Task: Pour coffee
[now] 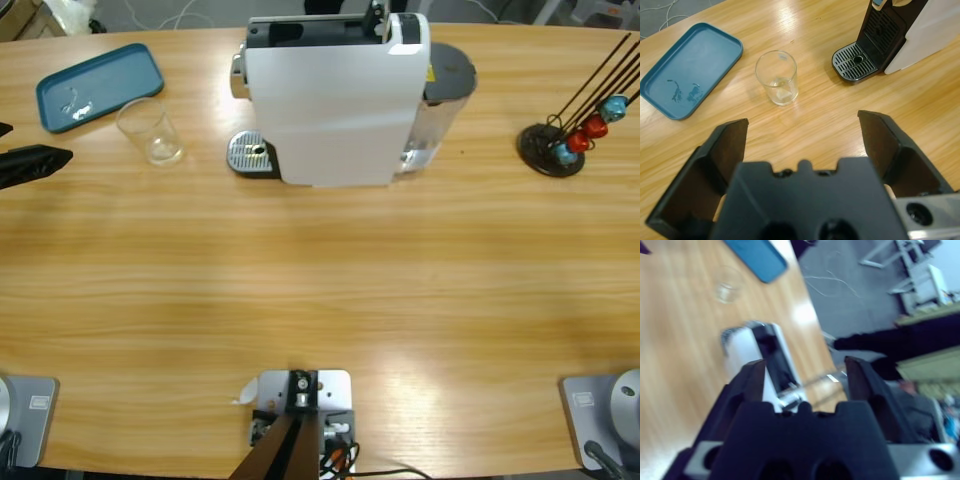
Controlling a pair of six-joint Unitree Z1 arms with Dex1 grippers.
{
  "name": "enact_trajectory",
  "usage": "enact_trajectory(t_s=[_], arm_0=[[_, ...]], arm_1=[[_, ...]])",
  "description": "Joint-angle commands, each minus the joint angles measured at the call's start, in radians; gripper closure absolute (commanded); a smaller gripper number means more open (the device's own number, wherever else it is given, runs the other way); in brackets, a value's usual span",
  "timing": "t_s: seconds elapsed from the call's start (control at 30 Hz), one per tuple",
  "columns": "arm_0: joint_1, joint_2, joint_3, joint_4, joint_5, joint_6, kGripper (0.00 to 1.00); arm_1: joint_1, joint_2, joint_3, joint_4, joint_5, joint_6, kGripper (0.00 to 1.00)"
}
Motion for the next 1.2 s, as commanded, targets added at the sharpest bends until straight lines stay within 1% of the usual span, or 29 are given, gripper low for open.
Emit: enact_trajectory(t_s=[0.03, 0.07, 0.13, 0.17, 0.23, 0.3, 0.43, 0.63, 0.77, 1.0, 1.2], arm_0=[[-0.008, 0.027, 0.032, -0.009, -0.002, -0.016, 0.055], [-0.008, 0.027, 0.032, -0.009, -0.002, -0.016, 0.055], [-0.007, 0.029, 0.032, -0.009, -0.002, -0.016, 0.055], [-0.007, 0.027, 0.032, -0.009, -0.002, -0.016, 0.055], [-0.008, 0.029, 0.032, -0.009, -0.002, -0.016, 0.055], [-0.008, 0.029, 0.032, -0.009, -0.002, -0.016, 0.055], [-0.008, 0.032, 0.031, -0.009, 0.0, -0.016, 0.055], [-0.008, 0.032, 0.032, -0.009, 0.001, -0.016, 0.055], [-0.007, 0.032, 0.032, -0.009, 0.002, -0.016, 0.055], [-0.007, 0.035, 0.032, -0.009, 0.0, -0.016, 0.055], [-0.007, 0.041, 0.031, -0.009, 0.0, -0.016, 0.055]], arm_1=[[0.004, -0.313, 0.428, -0.367, -0.169, 0.307, 1.0], [0.004, -0.326, 0.473, -0.393, -0.169, 0.346, 1.0], [0.004, -0.33, 0.523, -0.397, -0.182, 0.402, 1.0], [0.004, -0.328, 0.56, -0.418, -0.212, 0.447, 1.0], [0.004, -0.327, 0.632, -0.507, -0.245, 0.514, 1.0], [0.004, -0.304, 0.674, -0.584, -0.249, 0.524, 1.0], [0.004, -0.205, 0.675, -0.643, -0.251, 0.494, 1.0], [0.016, -0.058, 0.67, -0.78, -0.254, 0.357, 1.0], [0.027, 0.002, 0.639, -0.781, -0.26, 0.326, 1.0], [0.027, 0.04, 0.605, -0.781, -0.293, 0.289, 1.0], [0.027, 0.068, 0.566, -0.781, -0.294, 0.267, 1.0]])
